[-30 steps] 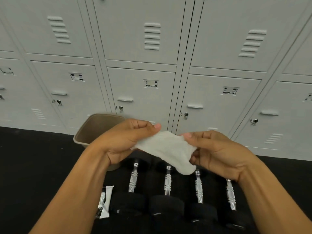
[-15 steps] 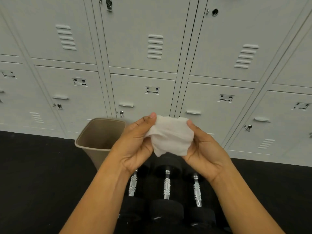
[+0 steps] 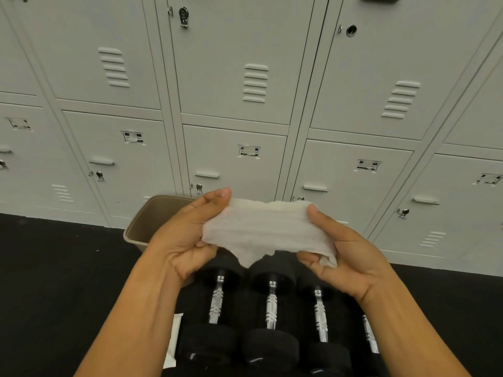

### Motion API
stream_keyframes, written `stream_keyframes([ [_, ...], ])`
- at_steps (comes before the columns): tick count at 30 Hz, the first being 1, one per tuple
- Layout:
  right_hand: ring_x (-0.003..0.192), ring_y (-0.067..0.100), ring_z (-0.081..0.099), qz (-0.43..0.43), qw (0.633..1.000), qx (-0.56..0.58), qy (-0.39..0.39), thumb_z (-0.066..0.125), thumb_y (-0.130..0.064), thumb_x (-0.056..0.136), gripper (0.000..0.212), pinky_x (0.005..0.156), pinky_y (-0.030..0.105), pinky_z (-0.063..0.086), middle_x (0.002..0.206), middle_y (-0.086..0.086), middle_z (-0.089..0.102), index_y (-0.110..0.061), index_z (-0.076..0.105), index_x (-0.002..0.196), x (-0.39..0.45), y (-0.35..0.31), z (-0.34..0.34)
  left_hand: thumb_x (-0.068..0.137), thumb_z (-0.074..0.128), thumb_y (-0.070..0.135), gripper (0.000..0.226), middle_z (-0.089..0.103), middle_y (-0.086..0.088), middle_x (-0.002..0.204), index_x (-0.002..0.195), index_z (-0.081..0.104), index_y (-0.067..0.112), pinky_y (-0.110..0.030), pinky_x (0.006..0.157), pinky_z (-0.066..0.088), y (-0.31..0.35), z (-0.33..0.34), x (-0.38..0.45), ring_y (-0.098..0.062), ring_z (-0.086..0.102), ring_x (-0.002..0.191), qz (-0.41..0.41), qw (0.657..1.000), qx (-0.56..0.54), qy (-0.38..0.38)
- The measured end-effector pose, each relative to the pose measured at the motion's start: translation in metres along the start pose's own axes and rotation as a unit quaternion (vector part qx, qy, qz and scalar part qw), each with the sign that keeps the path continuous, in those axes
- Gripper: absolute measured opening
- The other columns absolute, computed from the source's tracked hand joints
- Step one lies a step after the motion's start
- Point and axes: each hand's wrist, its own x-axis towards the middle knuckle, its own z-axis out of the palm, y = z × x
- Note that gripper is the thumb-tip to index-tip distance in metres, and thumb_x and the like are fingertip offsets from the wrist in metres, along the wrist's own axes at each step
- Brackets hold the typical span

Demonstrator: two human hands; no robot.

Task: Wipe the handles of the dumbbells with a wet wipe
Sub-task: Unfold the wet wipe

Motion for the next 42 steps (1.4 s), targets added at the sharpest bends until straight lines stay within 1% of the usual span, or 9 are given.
stream_keyframes([
  [6,0.092,0.024,0.066,-0.060,0.996,0.036,-0.047,0.093,-0.022,0.045,0.069,0.050,0.025,0.052,0.110,0.008,0.068,-0.021,0.068,0.109,-0.002,-0.004,-0.005,0.029,0.098,0.026,0.044,0.071,0.001,0.079,0.066,0.075,0.021,-0.016,0.051,0.043,0.011,-0.021,0.006,-0.011,0.058,0.078,0.011,0.997,0.003,-0.076],
  [11,0.121,0.033,0.055,-0.024,0.994,-0.062,-0.088,0.060,-0.034,0.085,0.050,0.095,0.044,0.050,0.131,0.016,0.057,-0.007,0.057,0.127,-0.001,0.001,0.002,0.031,0.098,0.024,0.051,0.071,-0.001,0.081,0.076,0.076,0.017,-0.021,0.057,0.054,0.011,-0.012,0.001,-0.012,0.068,0.072,0.013,0.993,0.014,-0.120],
  [17,0.106,0.029,0.065,-0.089,0.996,0.000,-0.009,0.058,-0.023,0.083,0.030,0.083,0.045,0.053,0.113,0.012,0.068,-0.015,0.063,0.111,0.002,-0.005,0.004,0.062,0.075,0.018,0.021,0.069,-0.003,0.081,0.081,0.066,0.014,-0.025,0.054,0.056,0.005,0.001,0.001,-0.018,0.065,0.074,0.070,0.983,0.164,-0.036],
  [22,0.105,0.031,0.065,-0.055,0.998,0.014,0.006,0.056,-0.026,0.085,0.034,0.078,0.044,0.057,0.115,0.012,0.068,-0.020,0.063,0.118,0.000,-0.005,0.006,0.069,0.067,0.012,0.010,0.066,-0.009,0.098,0.078,0.063,0.012,-0.041,0.069,0.060,0.001,0.008,0.005,-0.023,0.066,0.092,0.099,0.990,0.099,-0.026],
  [29,0.091,0.026,0.065,-0.101,0.994,-0.005,0.030,0.048,-0.028,0.094,0.017,0.056,0.030,0.057,0.104,0.007,0.067,-0.026,0.062,0.085,0.000,-0.013,-0.004,0.041,0.092,0.018,0.040,0.070,-0.007,0.090,0.073,0.068,0.016,-0.034,0.060,0.060,0.013,-0.009,0.005,-0.022,0.071,0.080,0.089,0.992,0.068,-0.061],
  [32,0.091,0.026,0.067,-0.117,0.991,-0.047,0.037,0.050,-0.027,0.091,0.017,0.063,0.037,0.060,0.104,0.009,0.069,-0.020,0.060,0.103,0.000,-0.012,-0.005,0.029,0.097,0.025,0.051,0.071,-0.005,0.085,0.072,0.069,0.018,-0.036,0.063,0.060,0.016,-0.017,0.004,-0.021,0.071,0.078,0.098,0.989,0.081,-0.073],
  [36,0.099,0.029,0.068,-0.082,0.983,-0.157,0.048,0.061,-0.031,0.077,0.046,0.078,0.038,0.058,0.107,0.016,0.070,-0.004,0.062,0.114,0.000,-0.007,-0.005,0.055,0.082,0.018,0.035,0.070,-0.004,0.083,0.087,0.068,0.020,-0.030,0.058,0.058,0.010,-0.015,0.004,-0.019,0.068,0.075,0.116,0.980,0.152,-0.060],
  [39,0.090,0.027,0.070,-0.093,0.975,-0.196,0.047,0.063,-0.030,0.076,0.043,0.072,0.032,0.059,0.100,0.016,0.072,-0.003,0.066,0.110,-0.001,-0.007,-0.005,0.067,0.075,0.012,0.044,0.073,-0.001,0.083,0.109,0.064,0.020,-0.028,0.064,0.058,0.015,-0.022,0.001,-0.018,0.068,0.082,0.106,0.930,0.353,-0.004],
  [42,0.089,0.025,0.068,-0.093,0.964,-0.248,-0.002,0.059,-0.030,0.080,0.039,0.075,0.032,0.058,0.101,0.015,0.071,-0.005,0.066,0.110,0.000,-0.009,0.001,0.060,0.084,0.031,0.072,0.063,0.008,0.113,0.125,0.054,0.036,-0.031,0.094,0.048,0.013,-0.017,-0.001,-0.010,0.058,0.108,0.112,0.819,0.562,-0.003],
])
